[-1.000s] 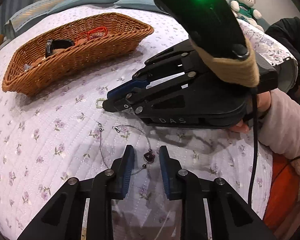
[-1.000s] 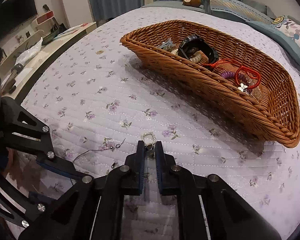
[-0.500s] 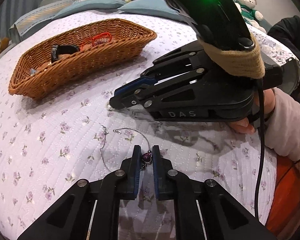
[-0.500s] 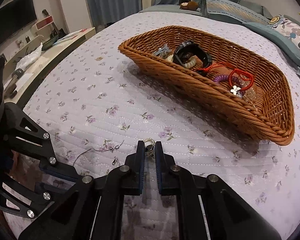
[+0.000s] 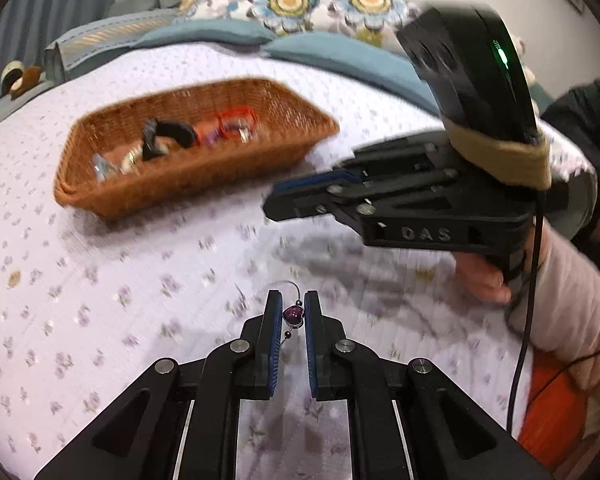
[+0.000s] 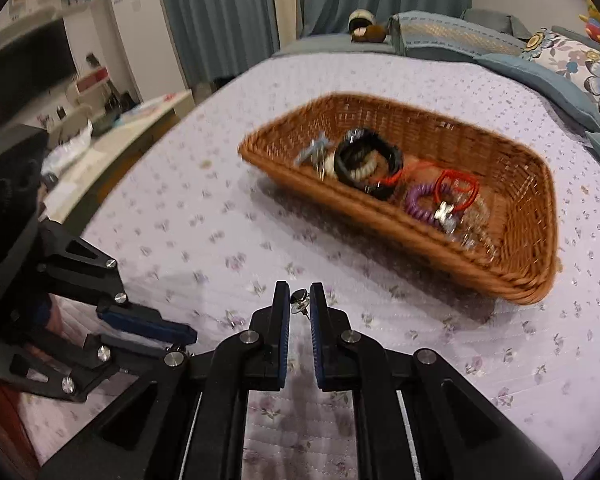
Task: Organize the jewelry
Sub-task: 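Carry the wire bracelet and gold ring with both tools over the basket, then open both tools to drop the wire bracelet and gold ring into the basket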
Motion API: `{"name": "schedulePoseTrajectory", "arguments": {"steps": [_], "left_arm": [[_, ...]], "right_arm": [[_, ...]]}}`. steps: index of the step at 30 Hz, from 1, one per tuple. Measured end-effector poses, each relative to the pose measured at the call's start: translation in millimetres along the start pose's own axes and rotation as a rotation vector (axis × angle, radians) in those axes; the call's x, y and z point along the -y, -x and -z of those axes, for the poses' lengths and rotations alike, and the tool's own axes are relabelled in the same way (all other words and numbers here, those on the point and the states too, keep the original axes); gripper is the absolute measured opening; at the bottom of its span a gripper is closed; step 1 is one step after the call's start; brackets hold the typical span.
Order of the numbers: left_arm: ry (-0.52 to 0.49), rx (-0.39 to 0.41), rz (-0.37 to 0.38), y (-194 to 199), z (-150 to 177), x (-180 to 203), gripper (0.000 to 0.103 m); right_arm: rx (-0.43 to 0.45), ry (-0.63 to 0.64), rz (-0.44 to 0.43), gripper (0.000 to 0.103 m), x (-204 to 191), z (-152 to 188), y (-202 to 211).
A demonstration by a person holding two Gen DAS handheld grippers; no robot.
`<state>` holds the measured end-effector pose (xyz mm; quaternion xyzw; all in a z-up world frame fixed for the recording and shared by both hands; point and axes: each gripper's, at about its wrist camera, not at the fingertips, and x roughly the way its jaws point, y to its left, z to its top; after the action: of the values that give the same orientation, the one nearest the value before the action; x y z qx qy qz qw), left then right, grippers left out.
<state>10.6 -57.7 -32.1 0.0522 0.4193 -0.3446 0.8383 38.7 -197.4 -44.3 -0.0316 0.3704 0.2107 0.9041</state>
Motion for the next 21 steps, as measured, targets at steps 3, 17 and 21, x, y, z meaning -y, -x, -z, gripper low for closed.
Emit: {"name": "schedulePoseTrajectory", "arguments": {"steps": [3,17,21], "left_arm": [[0.022,0.057,-0.010,19,-13,-6,0.011],[0.094,0.295,-0.096,25,-146,-66,0.011],[0.230,0.257,-0.146,-11,-152,-96,0.011]], "right_arm": [[0.066,-0.047,-0.005,0.012,7,-9,20],[0.246,-0.342,0.300,0.012,63,-68,49],[0.224,-0.472,0.318,0.012,97,-67,28]]}}
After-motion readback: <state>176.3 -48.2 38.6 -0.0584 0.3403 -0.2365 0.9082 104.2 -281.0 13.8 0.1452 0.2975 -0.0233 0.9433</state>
